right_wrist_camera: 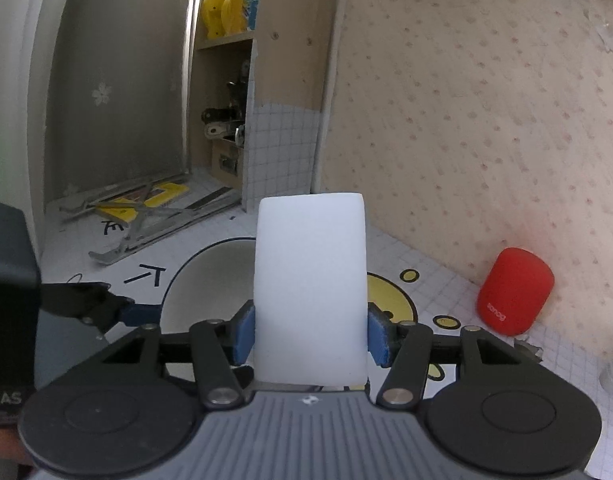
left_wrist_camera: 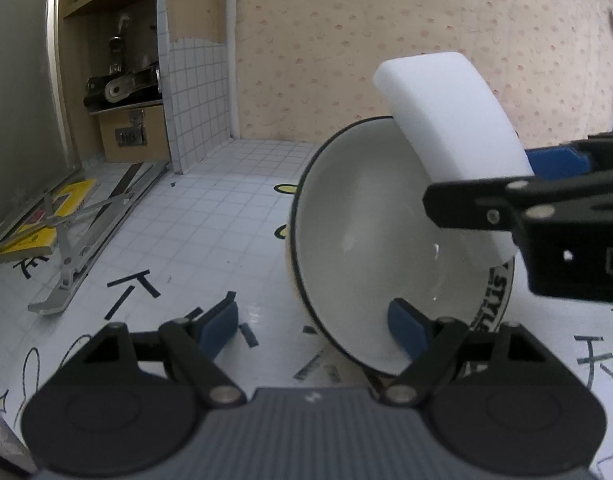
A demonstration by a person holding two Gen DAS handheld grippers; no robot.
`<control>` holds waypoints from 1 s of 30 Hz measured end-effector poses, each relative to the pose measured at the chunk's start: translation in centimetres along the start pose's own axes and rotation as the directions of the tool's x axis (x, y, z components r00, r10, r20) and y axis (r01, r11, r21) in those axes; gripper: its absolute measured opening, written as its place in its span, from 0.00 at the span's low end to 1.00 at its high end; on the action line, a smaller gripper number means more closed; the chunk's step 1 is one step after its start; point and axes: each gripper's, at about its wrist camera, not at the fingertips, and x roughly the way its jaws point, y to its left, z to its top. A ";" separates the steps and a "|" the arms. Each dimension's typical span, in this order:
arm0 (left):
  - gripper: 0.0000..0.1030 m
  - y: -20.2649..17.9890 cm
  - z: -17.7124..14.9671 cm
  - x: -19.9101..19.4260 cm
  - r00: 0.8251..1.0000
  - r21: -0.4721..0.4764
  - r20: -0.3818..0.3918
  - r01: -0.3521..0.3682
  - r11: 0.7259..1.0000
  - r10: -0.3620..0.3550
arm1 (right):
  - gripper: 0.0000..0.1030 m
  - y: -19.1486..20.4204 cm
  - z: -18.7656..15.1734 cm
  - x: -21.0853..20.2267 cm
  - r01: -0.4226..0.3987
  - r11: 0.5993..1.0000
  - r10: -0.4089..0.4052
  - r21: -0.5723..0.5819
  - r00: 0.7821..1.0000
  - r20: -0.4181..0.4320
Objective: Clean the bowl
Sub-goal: 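Turn the bowl with the left gripper while right gripper wipes the inner wall, then rub the white sponge along the bowl's inner wall with the right gripper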
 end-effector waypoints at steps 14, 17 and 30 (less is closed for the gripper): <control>0.80 0.9 0.6 -0.2 1.000 -0.011 -0.001 -0.026 1.000 0.026 | 0.52 -0.2 -1.2 0.0 0.006 1.000 -0.006 0.009 1.000 -0.021; 0.80 1.1 0.7 -0.2 0.999 -0.004 0.006 -0.036 0.999 0.036 | 0.52 -0.1 -1.3 -0.1 0.004 1.000 -0.004 0.006 1.000 -0.023; 0.81 1.6 0.0 -0.4 1.000 -0.017 -0.002 -0.021 1.000 0.021 | 0.52 0.5 -0.1 -0.1 0.002 1.000 -0.002 -0.003 1.000 -0.003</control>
